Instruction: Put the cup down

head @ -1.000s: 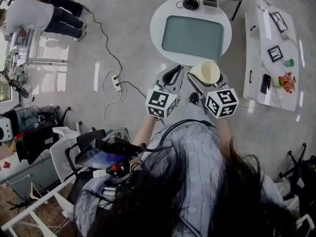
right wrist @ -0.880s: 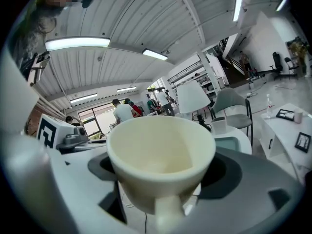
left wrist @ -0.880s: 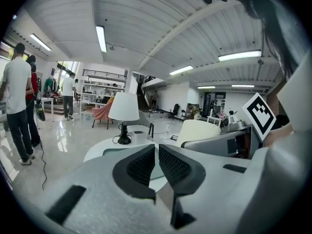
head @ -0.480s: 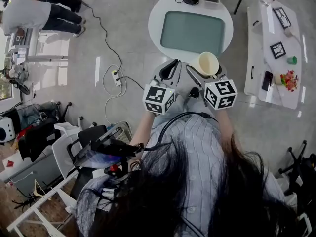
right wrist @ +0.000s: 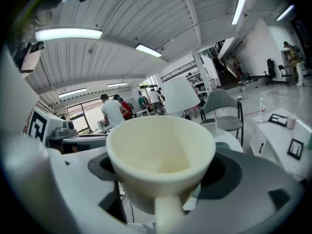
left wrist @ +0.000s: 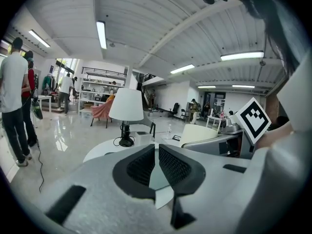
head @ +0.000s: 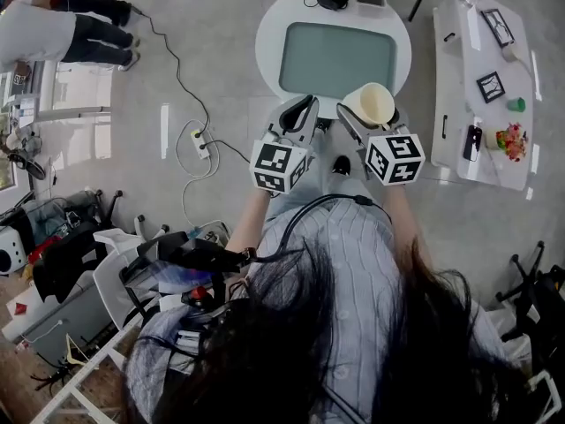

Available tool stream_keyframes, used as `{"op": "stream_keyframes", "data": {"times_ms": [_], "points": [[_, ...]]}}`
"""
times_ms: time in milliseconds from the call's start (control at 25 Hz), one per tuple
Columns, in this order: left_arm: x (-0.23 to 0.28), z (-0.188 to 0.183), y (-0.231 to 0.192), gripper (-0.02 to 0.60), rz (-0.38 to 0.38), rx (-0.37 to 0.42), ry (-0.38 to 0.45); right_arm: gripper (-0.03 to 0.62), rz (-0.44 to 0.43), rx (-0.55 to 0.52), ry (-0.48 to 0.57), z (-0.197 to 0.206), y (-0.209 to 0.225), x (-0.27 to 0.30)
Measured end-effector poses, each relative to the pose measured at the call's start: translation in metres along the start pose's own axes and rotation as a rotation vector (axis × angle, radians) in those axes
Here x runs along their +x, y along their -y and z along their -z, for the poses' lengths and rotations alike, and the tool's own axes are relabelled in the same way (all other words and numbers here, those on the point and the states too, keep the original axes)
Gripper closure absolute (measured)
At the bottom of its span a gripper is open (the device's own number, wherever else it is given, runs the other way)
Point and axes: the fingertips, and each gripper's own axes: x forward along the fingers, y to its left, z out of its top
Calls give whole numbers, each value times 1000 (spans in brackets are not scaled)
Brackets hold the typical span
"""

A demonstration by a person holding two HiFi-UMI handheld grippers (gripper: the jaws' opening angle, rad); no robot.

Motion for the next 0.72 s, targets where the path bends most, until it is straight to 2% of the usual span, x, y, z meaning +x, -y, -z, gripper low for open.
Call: {"op": "stream_keyframes", "data": {"times_ms": [320, 720], "points": [[47, -12, -38, 545, 79, 45, -34, 177, 106, 21, -24, -8, 39, 53], [101, -7, -80, 545, 140, 38, -91, 177, 199, -23, -92, -2, 96, 125]]}}
